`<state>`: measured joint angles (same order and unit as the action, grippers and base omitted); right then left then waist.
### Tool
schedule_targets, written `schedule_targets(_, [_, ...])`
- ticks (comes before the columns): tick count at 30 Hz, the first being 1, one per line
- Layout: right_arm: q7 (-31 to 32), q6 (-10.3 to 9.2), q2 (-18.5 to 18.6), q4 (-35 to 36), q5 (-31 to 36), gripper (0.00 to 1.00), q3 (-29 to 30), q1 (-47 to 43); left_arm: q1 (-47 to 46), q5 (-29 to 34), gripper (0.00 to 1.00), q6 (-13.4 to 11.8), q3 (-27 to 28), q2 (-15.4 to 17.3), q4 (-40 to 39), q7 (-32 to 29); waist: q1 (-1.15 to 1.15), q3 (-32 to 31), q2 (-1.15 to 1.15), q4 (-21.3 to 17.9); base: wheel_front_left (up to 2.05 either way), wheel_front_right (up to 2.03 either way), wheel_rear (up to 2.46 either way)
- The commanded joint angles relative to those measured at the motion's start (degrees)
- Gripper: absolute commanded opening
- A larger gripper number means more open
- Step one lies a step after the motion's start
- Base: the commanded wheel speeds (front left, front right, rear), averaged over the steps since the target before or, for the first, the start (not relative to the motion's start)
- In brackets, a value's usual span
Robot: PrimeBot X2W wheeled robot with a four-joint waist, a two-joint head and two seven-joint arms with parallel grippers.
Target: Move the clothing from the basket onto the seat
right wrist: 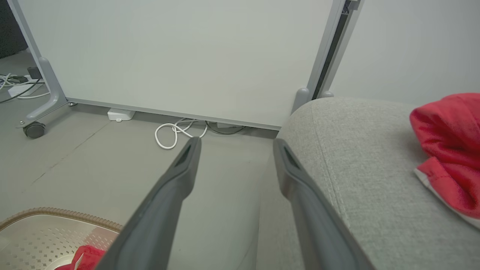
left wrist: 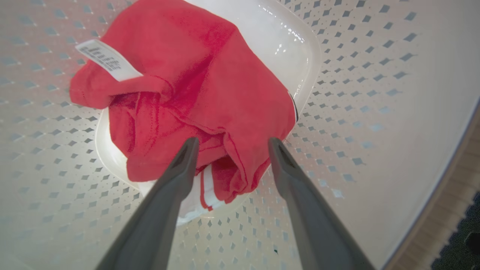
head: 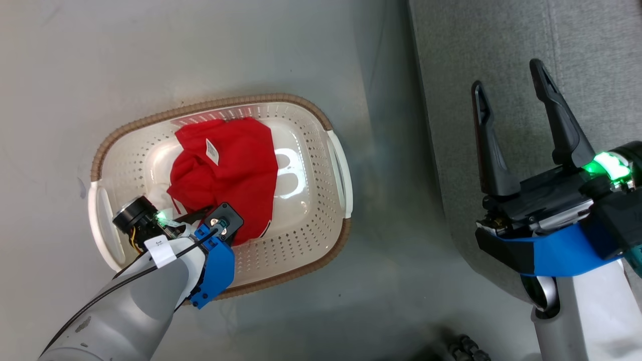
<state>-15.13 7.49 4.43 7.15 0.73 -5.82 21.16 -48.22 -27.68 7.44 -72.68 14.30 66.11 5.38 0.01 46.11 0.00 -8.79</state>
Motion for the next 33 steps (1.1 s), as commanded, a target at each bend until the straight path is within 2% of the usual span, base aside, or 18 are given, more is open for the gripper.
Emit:
schedule_targets(1, [0.0, 0.01, 0.2, 0.5, 0.1, 1.0, 0.0, 1.3, -0.9, -0.5, 1.0, 0.0, -0.1, 0.3, 0.0, -0.7, -0.01, 0.9, 0.0, 0.2, 0.0, 0.0, 0.0])
schedule_targets(11, [0.0, 0.01, -0.1, 2.0, 0.4, 1.0, 0.6, 1.6, -3.2, -0.2, 1.0, 0.0, -0.8, 1.0, 0.0, -3.9, -0.01, 5.2, 0.0, -0.5, 0.0, 0.0, 0.0])
schedule_targets(18, [0.0, 0.01, -0.1, 4.0, 0.8, 1.0, 0.9, 1.5, -5.2, 1.5, 1.0, 0.0, -0.8, 0.6, 0.3, -4.6, -0.01, 8.3, 0.0, -0.2, 0.0, 0.0, 0.0])
schedule_targets(29, [0.0, 0.01, 0.3, 6.2, 1.6, 1.0, 1.2, 0.6, -6.8, 0.0, 1.0, 0.0, -0.8, -0.4, 1.3, -5.6, -0.01, 10.6, 0.0, -0.2, 0.0, 0.0, 0.0])
schedule_targets(30, [0.0, 0.01, 0.3, 6.2, 1.6, 1.0, 1.3, 0.6, -6.7, 0.3, 0.5, 0.0, -0.8, -0.5, 1.0, -5.7, -0.01, 10.6, 0.0, -0.2, 0.0, 0.0, 0.0])
schedule_targets(31, [0.0, 0.01, 0.3, 6.2, 1.7, 1.0, 1.3, 0.5, -6.7, 0.2, 0.22, 0.0, -0.8, -0.4, 0.8, -5.4, -0.01, 10.5, 0.0, -0.2, 0.0, 0.0, 0.0])
schedule_targets(32, [0.0, 0.01, 0.3, 6.2, 1.7, 1.0, 1.3, 0.5, -6.6, -0.2, 0.0, 0.0, -0.8, -0.4, 0.7, -5.4, -0.01, 10.5, 0.0, -0.2, 0.0, 0.0, 0.0])
schedule_targets(33, [0.0, 0.01, 0.3, 6.1, 1.7, 1.0, 1.4, 0.5, -6.4, -0.5, 0.0, 0.0, -0.8, -0.5, 0.5, -5.6, -0.01, 10.4, 0.0, -0.1, 0.0, 0.0, 0.0])
